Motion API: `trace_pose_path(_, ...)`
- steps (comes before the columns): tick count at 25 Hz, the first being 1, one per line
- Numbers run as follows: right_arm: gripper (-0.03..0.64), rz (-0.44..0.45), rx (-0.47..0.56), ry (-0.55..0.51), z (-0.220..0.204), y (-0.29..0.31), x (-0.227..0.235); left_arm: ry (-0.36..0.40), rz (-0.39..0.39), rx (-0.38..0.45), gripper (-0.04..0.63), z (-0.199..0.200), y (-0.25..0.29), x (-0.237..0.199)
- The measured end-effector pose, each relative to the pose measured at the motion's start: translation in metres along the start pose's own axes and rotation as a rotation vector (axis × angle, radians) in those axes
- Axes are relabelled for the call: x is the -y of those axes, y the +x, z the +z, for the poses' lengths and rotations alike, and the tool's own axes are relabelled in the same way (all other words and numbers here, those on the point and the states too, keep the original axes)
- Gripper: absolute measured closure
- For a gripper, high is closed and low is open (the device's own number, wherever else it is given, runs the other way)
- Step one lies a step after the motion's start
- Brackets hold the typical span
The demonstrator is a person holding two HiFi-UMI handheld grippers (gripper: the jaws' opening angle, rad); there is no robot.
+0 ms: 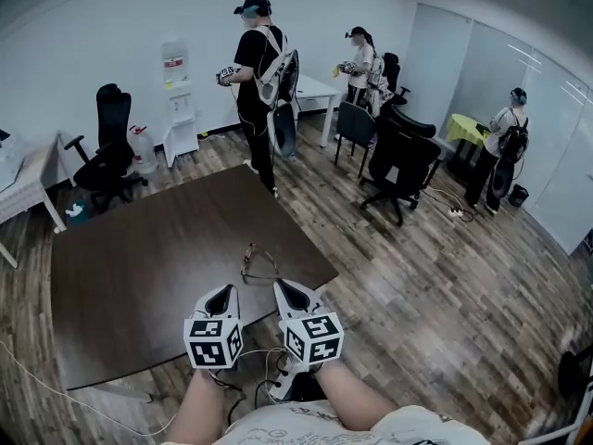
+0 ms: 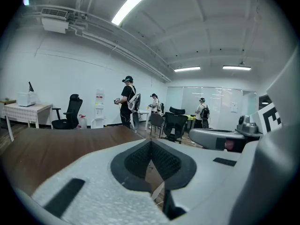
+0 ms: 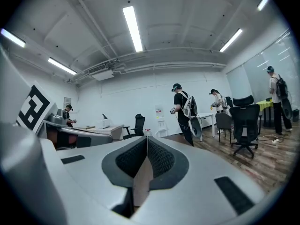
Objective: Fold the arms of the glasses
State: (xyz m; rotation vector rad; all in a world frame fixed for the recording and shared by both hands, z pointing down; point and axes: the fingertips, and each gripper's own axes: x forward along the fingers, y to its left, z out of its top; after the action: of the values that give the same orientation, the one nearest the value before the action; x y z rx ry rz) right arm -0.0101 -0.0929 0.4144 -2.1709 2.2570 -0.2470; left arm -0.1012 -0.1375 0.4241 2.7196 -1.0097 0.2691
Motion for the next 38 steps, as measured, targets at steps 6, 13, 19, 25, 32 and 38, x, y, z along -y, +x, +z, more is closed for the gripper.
trace_pose_path(6, 0.600, 0.054, -0.004, 0.000, 0.000, 0.043, 0.026, 0.002, 0.056, -0.003, 0.581, 0.004, 0.040, -0.015)
trace_pose_path(13, 0.600, 0.107, -0.041, -0.001, 0.005, 0.093, 0.050, -0.042, 0.122, -0.042, 0.581, 0.010, 0.084, -0.048)
trace_pose_path(19, 0.600, 0.139, -0.100, 0.013, -0.010, 0.120, 0.073, -0.052, 0.141, -0.109, 0.581, -0.006, 0.124, -0.058)
trace_pose_path(25, 0.600, 0.166, -0.157, 0.031, -0.027, 0.152, 0.096, -0.038, 0.153, -0.184, 0.580, -0.024, 0.167, -0.070)
trace_pose_path(32, 0.600, 0.189, -0.245, 0.062, -0.058, 0.176, 0.128, -0.028, 0.148, -0.271, 0.580, -0.058, 0.218, -0.072)
trace_pose_path(38, 0.600, 0.212, -0.307, 0.081, -0.086, 0.200, 0.150, 0.030, 0.149, -0.363, 0.578, -0.088, 0.261, -0.082)
